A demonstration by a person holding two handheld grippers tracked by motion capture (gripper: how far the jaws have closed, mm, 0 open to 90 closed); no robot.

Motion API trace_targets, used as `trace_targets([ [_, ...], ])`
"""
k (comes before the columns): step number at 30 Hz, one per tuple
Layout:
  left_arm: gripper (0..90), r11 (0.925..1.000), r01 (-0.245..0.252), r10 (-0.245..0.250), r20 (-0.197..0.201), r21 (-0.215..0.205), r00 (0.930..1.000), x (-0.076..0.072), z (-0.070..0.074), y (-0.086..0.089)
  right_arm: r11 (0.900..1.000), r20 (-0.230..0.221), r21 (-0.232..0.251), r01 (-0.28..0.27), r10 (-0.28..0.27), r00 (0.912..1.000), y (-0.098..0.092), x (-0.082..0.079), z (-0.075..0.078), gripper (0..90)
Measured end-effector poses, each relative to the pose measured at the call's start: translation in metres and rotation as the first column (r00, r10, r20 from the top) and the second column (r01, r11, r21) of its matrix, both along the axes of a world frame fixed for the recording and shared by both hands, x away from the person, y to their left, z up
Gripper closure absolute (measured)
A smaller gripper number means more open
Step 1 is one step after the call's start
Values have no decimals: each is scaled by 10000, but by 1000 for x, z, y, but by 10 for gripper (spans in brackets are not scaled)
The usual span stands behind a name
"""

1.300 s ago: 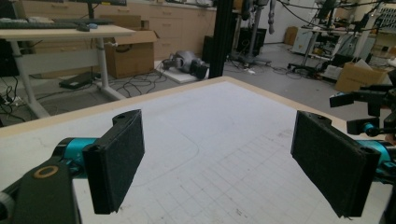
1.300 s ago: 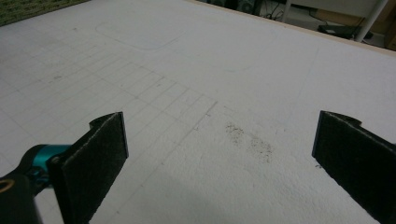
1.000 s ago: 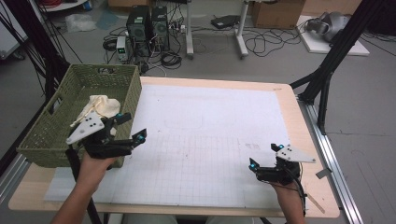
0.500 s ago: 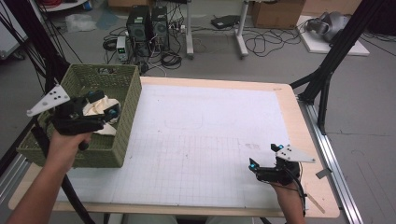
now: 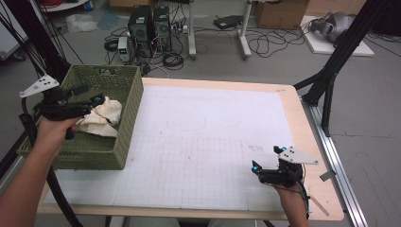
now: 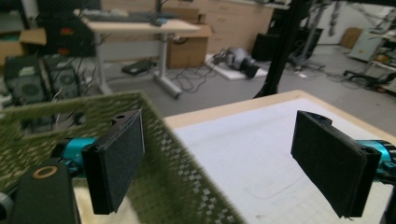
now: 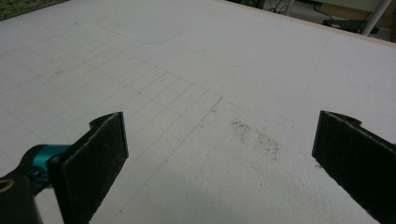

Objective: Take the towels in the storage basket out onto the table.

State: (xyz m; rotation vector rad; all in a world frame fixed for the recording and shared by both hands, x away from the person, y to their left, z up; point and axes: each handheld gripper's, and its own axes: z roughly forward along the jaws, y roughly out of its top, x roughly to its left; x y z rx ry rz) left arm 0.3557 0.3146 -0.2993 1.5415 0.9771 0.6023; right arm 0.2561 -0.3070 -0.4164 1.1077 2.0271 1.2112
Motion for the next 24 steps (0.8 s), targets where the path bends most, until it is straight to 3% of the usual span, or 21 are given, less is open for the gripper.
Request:
trace_targets([
  [2,177,9999,-124,126,-223,83,9997,5,-3,3,10000,1,6,7,-7,10000,0,0,0,27],
  [3,177,9987,-427,443,-606,276,9972,15,-10,7,10000,-17,18,24,-24,10000,0,0,0,27],
  [6,178,9972,-655,686,-909,363,9935,23,-16,11,10000,-69,49,67,-67,10000,0,0,-1,27],
  [11,180,9907,-1196,1290,-1660,656,9776,43,-31,20,10000,-35,-18,77,-77,10000,-2,1,-2,27],
  [12,180,9842,-1551,1696,-2018,858,9646,52,-39,24,10000,-75,-6,91,-91,9999,-2,1,-2,27],
  [13,181,9842,-1551,1696,-2018,858,9646,52,-39,24,9999,-74,6,113,-113,9999,-2,1,-2,27],
  [14,184,9810,-1711,1874,-2179,916,9578,55,-42,26,9999,-72,-2,125,-125,9999,-2,1,-2,27],
  [15,187,9746,-1946,2172,-2552,1110,9422,62,-49,29,9999,-81,7,137,-137,9999,-2,1,-2,27],
  [16,203,9746,-1946,2172,-2552,1110,9422,62,-49,29,9999,-81,7,137,-137,9999,-2,1,-2,27],
  [17,224,9694,-2031,2360,-2963,1377,9255,67,-55,29,9999,-108,-8,155,-155,9998,-3,0,-2,27],
  [18,231,9694,-2031,2360,-2963,1377,9255,67,-55,29,9998,-135,24,177,-177,9998,-3,0,-2,27],
  [19,231,9659,-2031,2446,-3083,1605,9193,69,-58,29,9998,-137,27,176,-176,9998,-4,0,-2,27],
  [20,231,9605,-2041,2557,-3112,1890,9153,71,-60,28,9998,-150,19,188,-188,9997,-4,0,-2,27],
  [21,231,9505,-2092,2761,-3164,2296,9075,72,-64,29,9998,-79,-17,176,-176,9998,-5,0,-3,27],
  [24,232,9421,-2200,2971,-3255,2532,8977,73,-67,31,9998,-129,-4,190,-190,9997,-5,0,-3,27],
])
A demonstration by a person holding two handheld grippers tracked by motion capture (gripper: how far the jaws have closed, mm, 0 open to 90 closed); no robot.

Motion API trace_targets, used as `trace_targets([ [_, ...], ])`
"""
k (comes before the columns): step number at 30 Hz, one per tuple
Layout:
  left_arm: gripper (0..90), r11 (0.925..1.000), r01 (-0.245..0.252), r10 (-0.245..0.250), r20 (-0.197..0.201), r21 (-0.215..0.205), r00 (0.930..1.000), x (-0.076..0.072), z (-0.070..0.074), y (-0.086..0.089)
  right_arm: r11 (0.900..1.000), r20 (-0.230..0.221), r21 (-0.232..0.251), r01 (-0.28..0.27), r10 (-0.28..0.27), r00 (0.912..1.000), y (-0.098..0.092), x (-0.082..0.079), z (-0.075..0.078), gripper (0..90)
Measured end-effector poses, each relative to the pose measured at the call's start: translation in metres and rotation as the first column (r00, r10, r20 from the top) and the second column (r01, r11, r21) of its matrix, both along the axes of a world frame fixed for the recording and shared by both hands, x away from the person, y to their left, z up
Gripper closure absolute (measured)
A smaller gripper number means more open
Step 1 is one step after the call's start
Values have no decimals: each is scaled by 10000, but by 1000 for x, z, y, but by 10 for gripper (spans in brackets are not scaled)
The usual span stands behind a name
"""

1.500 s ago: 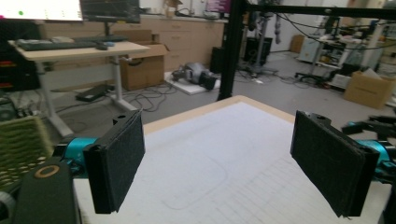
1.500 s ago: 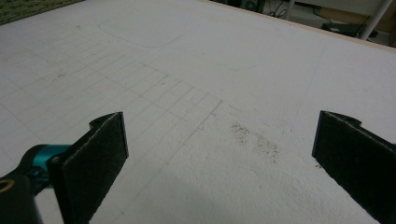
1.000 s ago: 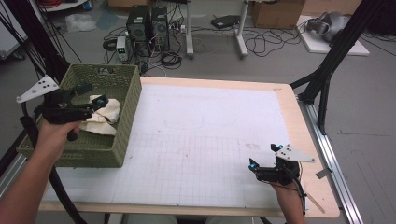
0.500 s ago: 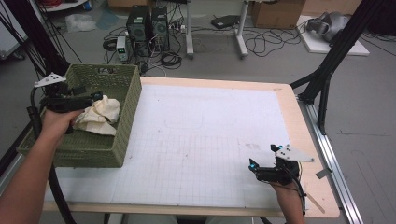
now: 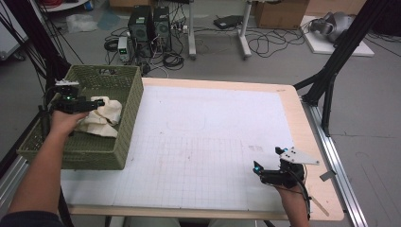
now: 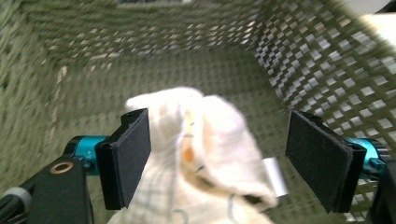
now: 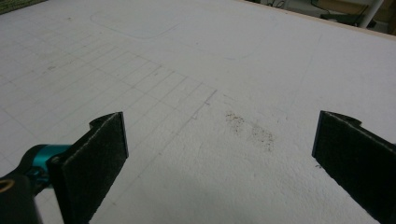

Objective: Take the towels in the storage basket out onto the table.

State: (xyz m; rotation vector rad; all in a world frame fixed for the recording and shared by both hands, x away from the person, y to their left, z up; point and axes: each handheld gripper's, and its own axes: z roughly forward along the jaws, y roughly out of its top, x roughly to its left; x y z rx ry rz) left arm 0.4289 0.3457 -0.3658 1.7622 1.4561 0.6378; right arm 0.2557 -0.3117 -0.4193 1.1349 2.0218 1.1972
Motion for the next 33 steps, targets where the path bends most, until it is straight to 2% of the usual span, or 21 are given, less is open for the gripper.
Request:
trace_targets([
  [2,234,9997,-147,150,-148,213,9998,1,-2,1,10000,-23,-15,-35,34,10000,0,0,0,27],
  [3,239,9981,-233,255,-391,573,9989,2,-5,1,10000,-11,-14,-32,32,10000,0,0,0,27],
  [4,247,9981,-233,255,-391,573,9989,2,-5,1,10000,-13,-16,-33,33,10000,1,0,0,27],
  [5,253,9966,-297,339,-534,771,9980,3,-7,1,10000,-17,-25,-44,44,10000,1,0,0,27],
  [6,272,9942,-478,569,-940,968,9939,4,-11,3,10000,-31,-4,-36,36,10000,1,-1,0,27],
  [7,289,9942,-478,569,-940,968,9939,4,-11,3,10000,-25,-7,-27,27,10000,1,-1,0,27],
  [10,289,9912,-588,764,-1499,1186,9857,5,-17,6,10000,-48,25,-9,9,10000,1,-1,0,27],
  [16,305,9864,-464,772,-1953,1576,9777,7,-24,5,10000,-51,-27,-43,43,10000,0,-1,-1,27],
  [19,319,9854,-497,817,-1961,1631,9772,9,-28,4,10000,-81,-25,-45,45,10000,1,-1,-1,27],
  [22,387,9833,-398,768,-2068,1775,9754,11,-33,4,10000,-110,-42,-18,17,9999,0,-1,-1,27],
  [23,434,9842,-237,655,-2368,1752,9693,11,-38,5,10000,-115,-34,-3,2,9999,0,-1,-1,27],
  [25,607,9880,-18,441,-2715,1542,9614,10,-40,5,10000,-125,-28,31,-32,9999,0,-1,-1,27],
  [26,728,9880,-18,441,-2715,1542,9614,10,-40,5,10000,-125,-28,31,-32,9999,0,-1,-1,27],
  [27,765,9879,58,370,-2718,1549,9616,10,-39,5,10000,-114,-53,41,-41,9999,-1,-1,-1,27],
  [31,801,9913,-18,317,-2253,1317,9738,7,-29,7,10000,-130,-45,41,-42,9999,-1,-1,-1,27],
  [32,802,9940,-169,368,-1858,1080,9819,3,-24,9,10000,-110,-32,21,-21,9999,-1,-1,-1,27],
  [33,801,9940,-169,368,-1858,1080,9819,3,-24,9,10000,-91,-50,22,-22,10000,-1,-1,-1,27],
])
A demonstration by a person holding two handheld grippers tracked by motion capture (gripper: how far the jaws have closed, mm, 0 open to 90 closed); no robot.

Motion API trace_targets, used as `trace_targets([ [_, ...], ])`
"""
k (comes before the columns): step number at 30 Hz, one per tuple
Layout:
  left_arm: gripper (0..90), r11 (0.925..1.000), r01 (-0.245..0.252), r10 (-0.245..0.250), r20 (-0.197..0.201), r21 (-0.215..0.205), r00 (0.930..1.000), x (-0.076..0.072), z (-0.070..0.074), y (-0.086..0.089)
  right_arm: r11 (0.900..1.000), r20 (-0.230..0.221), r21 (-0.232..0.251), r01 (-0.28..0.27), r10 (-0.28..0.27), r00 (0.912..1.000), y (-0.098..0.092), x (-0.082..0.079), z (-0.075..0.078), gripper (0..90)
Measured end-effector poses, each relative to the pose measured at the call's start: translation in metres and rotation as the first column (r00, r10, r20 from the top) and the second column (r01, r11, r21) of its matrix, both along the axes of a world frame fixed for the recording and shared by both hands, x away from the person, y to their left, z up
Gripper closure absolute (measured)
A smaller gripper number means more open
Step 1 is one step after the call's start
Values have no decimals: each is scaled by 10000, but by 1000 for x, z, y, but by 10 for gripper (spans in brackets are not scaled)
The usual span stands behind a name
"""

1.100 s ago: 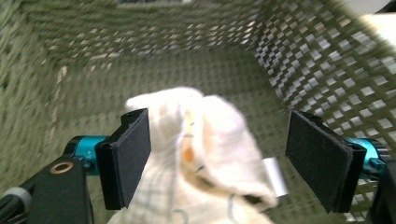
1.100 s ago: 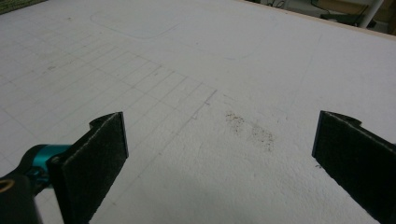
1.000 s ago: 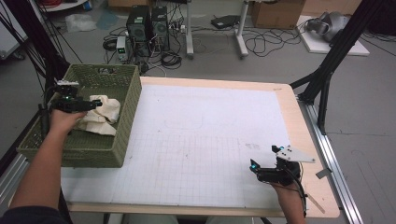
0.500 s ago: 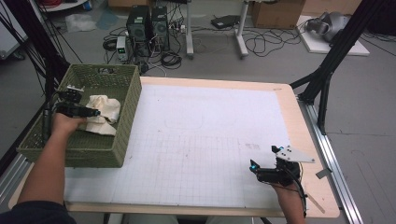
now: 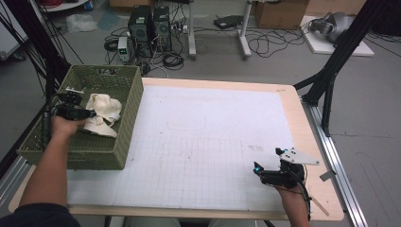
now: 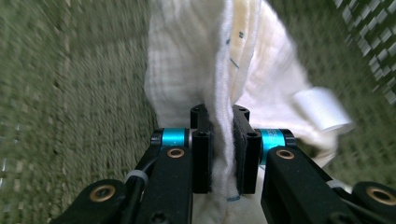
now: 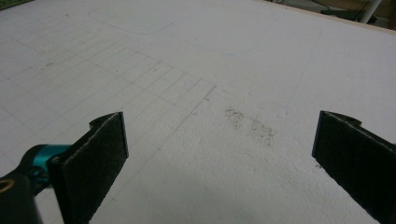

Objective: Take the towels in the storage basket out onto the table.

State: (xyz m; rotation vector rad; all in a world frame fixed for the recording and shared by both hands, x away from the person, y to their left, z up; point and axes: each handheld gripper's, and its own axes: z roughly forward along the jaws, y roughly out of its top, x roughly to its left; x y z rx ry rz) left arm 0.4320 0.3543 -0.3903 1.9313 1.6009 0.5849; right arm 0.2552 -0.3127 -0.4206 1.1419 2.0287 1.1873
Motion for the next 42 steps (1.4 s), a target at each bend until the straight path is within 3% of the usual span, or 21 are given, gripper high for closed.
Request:
trace_targets([
  [1,801,9993,-81,97,443,-361,9990,-4,7,2,10000,-22,15,11,-11,10000,0,0,0,27],
  [4,801,9950,-90,193,1037,-991,9944,-12,17,6,10000,-12,32,-5,5,10000,1,0,0,27],
  [5,801,9950,-90,193,1037,-991,9944,-12,17,6,10000,-34,42,8,-8,10000,2,0,1,27],
  [6,801,9909,-106,302,1449,-1345,9890,-18,23,9,10000,-22,35,-17,17,10000,2,0,1,27],
  [7,801,9909,-106,302,1449,-1345,9890,-18,23,9,10000,-10,52,-31,31,10000,3,0,1,27],
  [10,801,9845,-21,373,1972,-1756,9796,-29,32,11,10000,25,70,-40,40,10000,3,-1,2,27],
  [11,801,9816,96,350,2295,-1905,9727,-36,40,11,10000,47,60,-50,50,10000,3,-1,2,27],
  [12,801,9816,96,350,2295,-1905,9727,-36,40,11,9999,36,95,-45,45,10000,3,-1,2,27],
  [14,800,9782,206,357,2650,-2066,9636,-44,47,11,9999,72,93,-77,76,9999,4,-1,3,27],
  [15,800,9751,272,425,3060,-2200,9511,-52,54,12,9999,105,59,-115,114,9999,4,-1,3,27],
  [16,800,9751,272,425,3060,-2200,9511,-52,54,12,9999,130,61,-130,129,9998,4,-1,3,27],
  [19,800,9682,320,627,3641,-2483,9293,-67,66,15,9999,161,71,-149,148,9998,5,-1,4,27],
  [25,801,9657,411,708,4120,-2565,9084,-80,83,17,9998,99,141,-155,153,9998,7,-1,5,27],
  [27,801,9605,556,697,4294,-2726,9004,-84,90,17,9998,142,128,-176,174,9997,7,-1,5,27],
  [29,801,9576,724,654,4552,-2788,8880,-89,98,16,9997,173,75,-234,233,9996,8,0,5,27],
  [34,802,9606,1072,354,4954,-2564,8680,-98,117,10,9996,120,121,-261,259,9996,10,1,5,27],
  [36,802,9565,1244,306,5150,-2638,8567,-102,123,7,9996,119,133,-257,256,9996,10,1,5,27],
  [37,802,9515,1484,199,5351,-2695,8445,-105,129,3,9996,122,148,-252,250,9996,10,1,5,27],
  [40,803,9444,1928,-92,5647,-2664,8252,-109,139,-6,9996,148,136,-267,265,9995,10,1,5,27],
  [41,803,9444,1928,-92,5647,-2664,8252,-109,139,-6,9996,148,136,-267,265,9995,10,1,5,27],
  [42,803,9383,2250,-303,5856,-2627,8100,-112,145,-15,9996,144,160,-252,250,9996,10,1,5,27],
])
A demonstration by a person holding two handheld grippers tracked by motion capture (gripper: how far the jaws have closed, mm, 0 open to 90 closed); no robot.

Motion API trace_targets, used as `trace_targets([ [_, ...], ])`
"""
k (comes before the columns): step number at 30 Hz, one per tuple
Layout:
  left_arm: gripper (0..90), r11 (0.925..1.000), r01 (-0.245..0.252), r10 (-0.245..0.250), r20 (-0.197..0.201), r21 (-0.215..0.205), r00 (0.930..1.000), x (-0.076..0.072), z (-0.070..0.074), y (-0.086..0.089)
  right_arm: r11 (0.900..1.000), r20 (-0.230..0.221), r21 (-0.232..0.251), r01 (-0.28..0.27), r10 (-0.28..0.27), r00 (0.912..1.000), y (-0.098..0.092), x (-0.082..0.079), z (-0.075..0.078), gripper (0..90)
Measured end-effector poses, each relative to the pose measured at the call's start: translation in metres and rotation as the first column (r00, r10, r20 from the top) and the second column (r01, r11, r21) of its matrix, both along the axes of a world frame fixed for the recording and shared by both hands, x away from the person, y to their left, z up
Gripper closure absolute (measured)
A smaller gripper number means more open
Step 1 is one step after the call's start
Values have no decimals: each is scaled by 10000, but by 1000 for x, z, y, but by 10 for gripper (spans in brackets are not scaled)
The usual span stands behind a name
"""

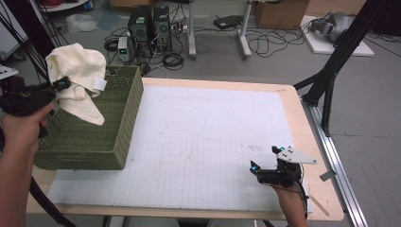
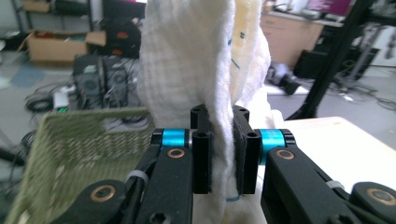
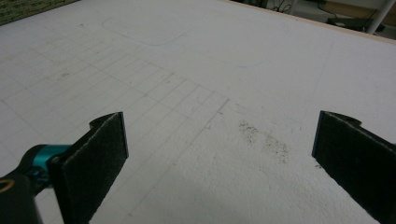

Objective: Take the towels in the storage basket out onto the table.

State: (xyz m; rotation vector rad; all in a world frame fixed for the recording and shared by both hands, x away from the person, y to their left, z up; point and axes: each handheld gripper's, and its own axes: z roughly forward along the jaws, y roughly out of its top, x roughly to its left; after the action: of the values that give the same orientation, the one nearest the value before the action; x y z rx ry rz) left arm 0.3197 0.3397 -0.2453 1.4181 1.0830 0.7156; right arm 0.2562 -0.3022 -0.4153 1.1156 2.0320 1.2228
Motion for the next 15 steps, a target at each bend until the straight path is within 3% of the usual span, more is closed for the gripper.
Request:
trace_targets([
  [4,803,9987,517,-518,394,40,9979,-5,8,-15,10000,57,-43,-56,56,10000,1,0,1,27],
  [8,803,9917,1285,-1289,734,99,9889,-10,15,-39,10000,43,-46,-57,57,10000,2,0,1,27],
  [12,803,9788,2043,-2048,762,144,9758,-9,17,-66,10000,53,27,-66,66,10000,1,0,2,27],
  [13,803,9718,2348,-2357,756,200,9689,-9,16,-79,10000,93,4,-76,76,9999,1,0,2,27],
  [14,803,9718,2348,-2357,756,200,9689,-9,16,-79,10000,95,4,-78,78,9999,1,0,2,27],
  [15,803,9632,2672,-2687,680,304,9608,-8,14,-93,10000,93,6,-88,88,9999,1,0,3,27],
])
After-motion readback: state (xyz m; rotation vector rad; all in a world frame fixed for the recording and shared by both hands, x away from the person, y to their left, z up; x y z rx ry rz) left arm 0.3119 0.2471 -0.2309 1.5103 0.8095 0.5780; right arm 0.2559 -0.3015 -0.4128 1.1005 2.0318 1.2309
